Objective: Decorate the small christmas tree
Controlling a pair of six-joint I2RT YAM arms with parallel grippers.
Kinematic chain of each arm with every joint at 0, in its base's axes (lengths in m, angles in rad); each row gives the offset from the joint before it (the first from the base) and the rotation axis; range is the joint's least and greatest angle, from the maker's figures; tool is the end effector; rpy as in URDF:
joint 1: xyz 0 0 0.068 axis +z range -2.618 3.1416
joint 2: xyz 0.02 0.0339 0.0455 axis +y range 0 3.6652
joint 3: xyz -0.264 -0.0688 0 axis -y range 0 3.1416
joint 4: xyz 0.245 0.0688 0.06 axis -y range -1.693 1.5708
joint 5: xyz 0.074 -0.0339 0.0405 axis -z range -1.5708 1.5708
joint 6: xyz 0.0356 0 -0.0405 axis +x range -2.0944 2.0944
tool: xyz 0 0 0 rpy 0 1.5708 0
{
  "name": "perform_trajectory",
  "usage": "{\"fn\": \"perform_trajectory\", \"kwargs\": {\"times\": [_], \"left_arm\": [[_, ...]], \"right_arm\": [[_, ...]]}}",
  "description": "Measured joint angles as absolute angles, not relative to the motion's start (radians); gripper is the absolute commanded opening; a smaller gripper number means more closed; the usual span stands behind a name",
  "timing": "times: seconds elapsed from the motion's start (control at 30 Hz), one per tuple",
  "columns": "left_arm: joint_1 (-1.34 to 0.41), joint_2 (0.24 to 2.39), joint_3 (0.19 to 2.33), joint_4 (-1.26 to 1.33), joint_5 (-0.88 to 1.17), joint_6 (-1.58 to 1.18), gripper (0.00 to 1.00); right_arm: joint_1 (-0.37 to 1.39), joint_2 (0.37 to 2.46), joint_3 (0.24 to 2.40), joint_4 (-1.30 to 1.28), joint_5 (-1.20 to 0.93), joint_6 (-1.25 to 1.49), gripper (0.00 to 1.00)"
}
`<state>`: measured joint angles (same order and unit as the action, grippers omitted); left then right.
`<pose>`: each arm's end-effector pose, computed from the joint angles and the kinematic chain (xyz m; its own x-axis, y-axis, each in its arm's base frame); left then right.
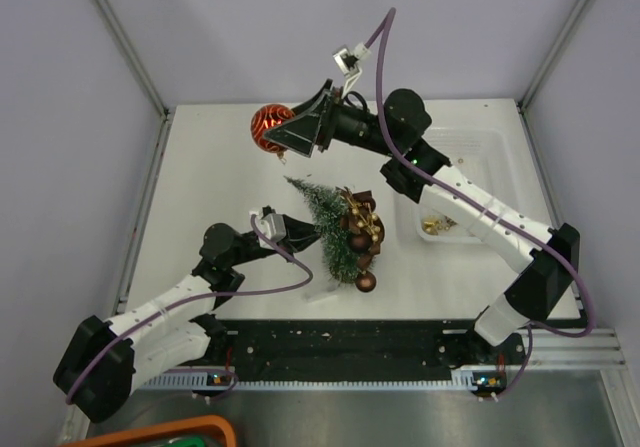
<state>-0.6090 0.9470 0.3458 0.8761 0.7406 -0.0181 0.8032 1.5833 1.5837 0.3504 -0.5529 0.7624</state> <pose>0.1489 -0.1331 0.2659 0.2053 -0.1595 -0.9656 0.9587 0.2310 0.1657 0.2409 0.2765 0.4734 -0.4869 0.3419 -0.8038 -0.8553 -0.0001 0.5181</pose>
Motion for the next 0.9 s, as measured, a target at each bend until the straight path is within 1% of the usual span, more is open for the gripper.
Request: {"fn": "perform_trajectory", "kwargs": {"times": [0.57, 0.9], "left_arm": [[-0.610, 0.972, 0.357, 0.880, 0.739, 0.011, 0.00], [-0.610, 0.974, 0.358, 0.879, 0.739, 0.018, 0.00]], "right_arm": [[0.846, 1.580, 1.577, 0.352, -0.625, 0.762, 0.47], [0.848, 1.568, 1.570, 0.324, -0.625, 0.740, 0.46]]}}
